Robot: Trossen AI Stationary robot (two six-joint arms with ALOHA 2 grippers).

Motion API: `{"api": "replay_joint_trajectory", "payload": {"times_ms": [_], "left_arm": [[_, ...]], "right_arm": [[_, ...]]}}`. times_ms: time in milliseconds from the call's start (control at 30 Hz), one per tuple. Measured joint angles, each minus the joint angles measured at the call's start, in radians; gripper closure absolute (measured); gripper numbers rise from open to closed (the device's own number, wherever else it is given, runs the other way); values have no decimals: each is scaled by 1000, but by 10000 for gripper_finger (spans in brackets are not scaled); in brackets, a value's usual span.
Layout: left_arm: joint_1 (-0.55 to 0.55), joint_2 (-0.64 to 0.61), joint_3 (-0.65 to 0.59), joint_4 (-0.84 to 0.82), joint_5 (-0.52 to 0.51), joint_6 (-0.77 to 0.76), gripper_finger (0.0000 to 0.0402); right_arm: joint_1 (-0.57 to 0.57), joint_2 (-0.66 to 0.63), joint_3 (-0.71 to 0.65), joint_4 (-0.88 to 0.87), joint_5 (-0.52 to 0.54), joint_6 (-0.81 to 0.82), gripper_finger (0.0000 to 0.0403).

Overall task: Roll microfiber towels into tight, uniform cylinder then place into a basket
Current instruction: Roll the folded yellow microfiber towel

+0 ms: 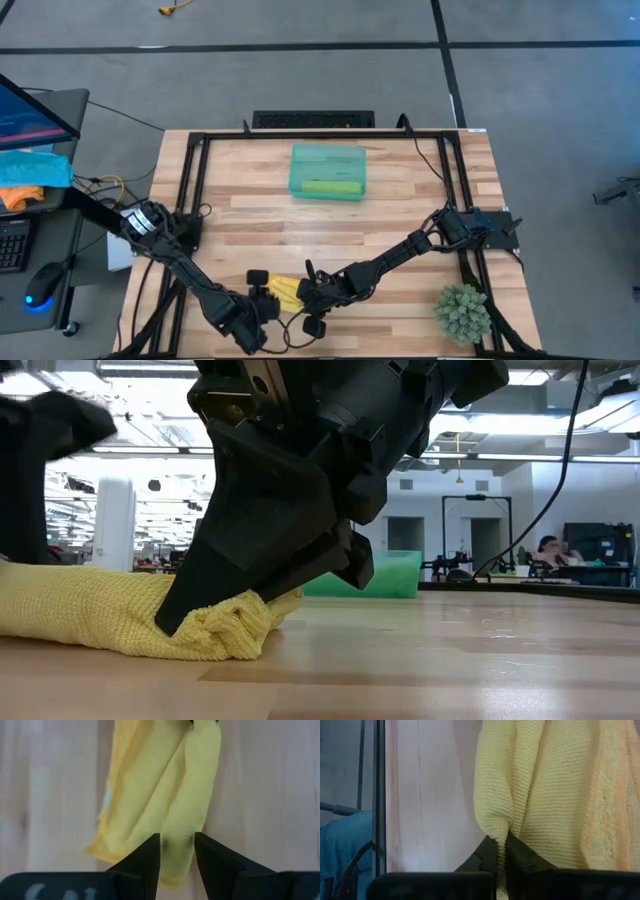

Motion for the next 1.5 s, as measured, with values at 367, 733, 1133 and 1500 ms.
{"api": "replay_joint_trajectory", "payload": {"times_ms": [367, 733, 1133, 1500], "left_arm": [[-63, -2, 85, -24, -104, -1, 288], [-54, -2, -27, 94, -122, 12, 288], [21, -2, -111, 169, -5, 18, 288], [24, -5, -136, 230, 67, -46, 288]], "right_arm": [[0, 0, 0, 0, 0, 3, 377], [0, 0, 0, 0, 0, 3, 380], [0, 0, 0, 1, 1, 2, 379], [-1, 0, 0, 14, 27, -26, 342]]}}
